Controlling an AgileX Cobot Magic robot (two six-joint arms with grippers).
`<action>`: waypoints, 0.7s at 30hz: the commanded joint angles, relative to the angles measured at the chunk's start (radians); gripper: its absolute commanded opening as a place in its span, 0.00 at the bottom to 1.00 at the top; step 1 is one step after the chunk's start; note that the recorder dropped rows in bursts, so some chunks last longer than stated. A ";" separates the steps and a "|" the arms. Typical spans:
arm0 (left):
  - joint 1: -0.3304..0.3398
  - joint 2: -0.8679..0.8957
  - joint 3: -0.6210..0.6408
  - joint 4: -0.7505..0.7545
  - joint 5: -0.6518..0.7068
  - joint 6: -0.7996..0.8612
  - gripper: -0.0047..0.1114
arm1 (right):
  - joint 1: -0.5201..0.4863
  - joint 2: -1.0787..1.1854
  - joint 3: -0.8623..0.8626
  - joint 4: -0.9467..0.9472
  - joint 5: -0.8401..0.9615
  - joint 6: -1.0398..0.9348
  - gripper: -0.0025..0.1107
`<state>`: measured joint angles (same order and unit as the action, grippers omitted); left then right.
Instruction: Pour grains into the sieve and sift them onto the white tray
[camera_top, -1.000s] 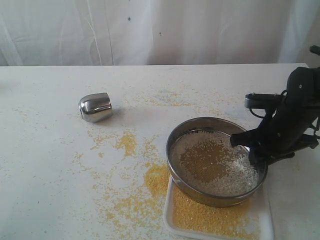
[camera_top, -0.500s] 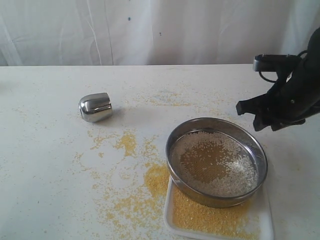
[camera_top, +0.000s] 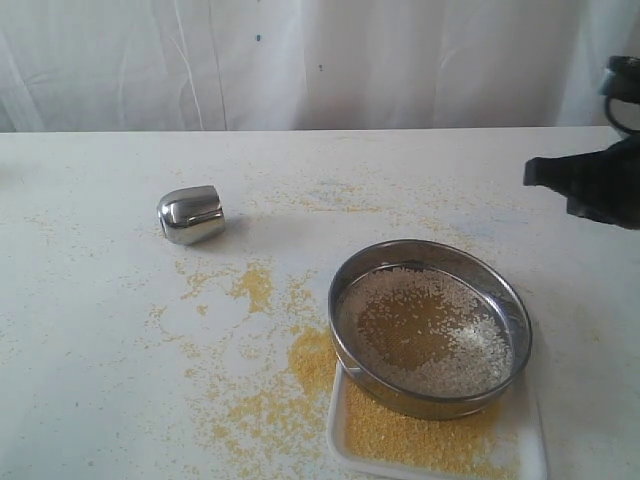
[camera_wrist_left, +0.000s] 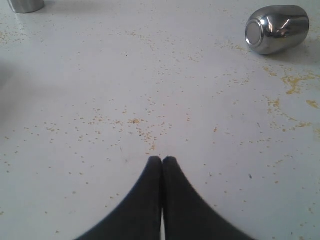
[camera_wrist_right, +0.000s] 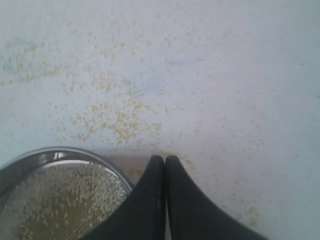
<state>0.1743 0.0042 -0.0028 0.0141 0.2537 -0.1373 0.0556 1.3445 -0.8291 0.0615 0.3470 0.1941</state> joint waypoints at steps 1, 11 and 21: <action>0.002 -0.004 0.003 -0.006 0.001 0.003 0.04 | -0.051 -0.163 0.156 -0.012 -0.163 0.105 0.02; 0.002 -0.004 0.003 -0.006 0.001 0.003 0.04 | -0.056 -0.602 0.426 -0.011 -0.318 0.109 0.02; 0.002 -0.004 0.003 -0.006 0.001 0.003 0.04 | -0.056 -1.012 0.471 -0.015 -0.221 -0.033 0.02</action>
<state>0.1743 0.0042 -0.0028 0.0141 0.2537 -0.1373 0.0060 0.3930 -0.3658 0.0584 0.0682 0.2359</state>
